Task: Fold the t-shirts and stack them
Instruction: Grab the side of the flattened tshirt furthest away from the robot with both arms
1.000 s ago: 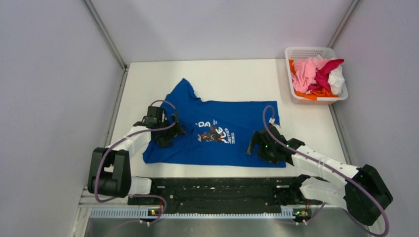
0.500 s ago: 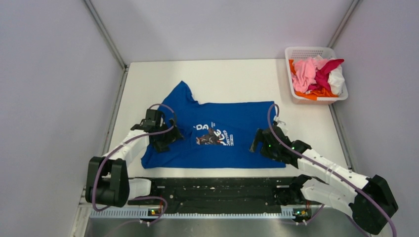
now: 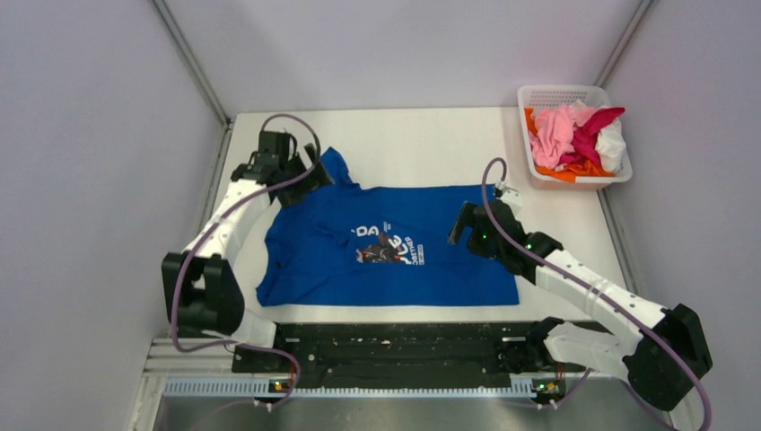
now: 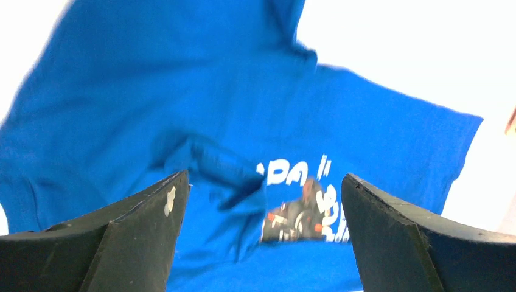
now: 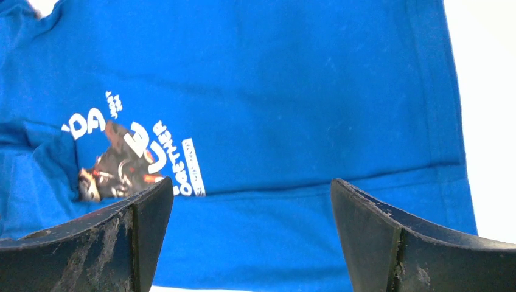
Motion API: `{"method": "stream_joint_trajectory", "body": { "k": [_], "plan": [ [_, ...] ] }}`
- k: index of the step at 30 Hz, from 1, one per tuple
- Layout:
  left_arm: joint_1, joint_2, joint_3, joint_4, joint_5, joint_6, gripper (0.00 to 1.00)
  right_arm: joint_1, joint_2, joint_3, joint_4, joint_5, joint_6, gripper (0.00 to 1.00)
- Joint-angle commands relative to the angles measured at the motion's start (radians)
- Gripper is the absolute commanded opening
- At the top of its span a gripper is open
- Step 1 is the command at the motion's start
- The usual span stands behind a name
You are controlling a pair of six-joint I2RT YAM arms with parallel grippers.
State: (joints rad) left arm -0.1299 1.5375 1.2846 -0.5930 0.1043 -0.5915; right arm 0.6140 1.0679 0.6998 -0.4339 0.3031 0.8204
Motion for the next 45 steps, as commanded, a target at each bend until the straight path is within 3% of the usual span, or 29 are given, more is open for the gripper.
{"method": "stream_joint_trajectory", "body": {
  "k": [1, 8, 19, 28, 34, 40, 45],
  "plan": [
    [0.003, 0.216, 0.272, -0.11, -0.056, 0.097, 0.99, -0.043, 0.05, 0.036, 0.076, 0.008, -0.083, 0.99],
    [0.003, 0.595, 0.732, -0.283, -0.186, 0.171, 0.99, -0.063, 0.093, 0.022, 0.158, 0.031, -0.127, 0.99],
    [0.003, 0.845, 0.978, -0.112, -0.179, 0.197, 0.99, -0.104, 0.157, 0.047, 0.221, 0.037, -0.158, 0.99],
    [0.004, 0.982, 1.111, -0.004, -0.215, 0.169, 0.99, -0.114, 0.166, 0.036, 0.228, 0.03, -0.155, 0.99],
    [0.0, 1.018, 1.106, 0.016, -0.237, 0.146, 0.98, -0.117, 0.17, 0.024, 0.241, 0.029, -0.144, 0.99],
    [-0.011, 1.05, 1.105, -0.032, -0.252, 0.151, 0.79, -0.118, 0.161, 0.017, 0.242, 0.041, -0.144, 0.99],
    [-0.055, 1.061, 1.127, -0.089, -0.353, 0.212, 0.79, -0.118, 0.142, -0.019, 0.271, 0.039, -0.121, 0.99]
  ]
}}
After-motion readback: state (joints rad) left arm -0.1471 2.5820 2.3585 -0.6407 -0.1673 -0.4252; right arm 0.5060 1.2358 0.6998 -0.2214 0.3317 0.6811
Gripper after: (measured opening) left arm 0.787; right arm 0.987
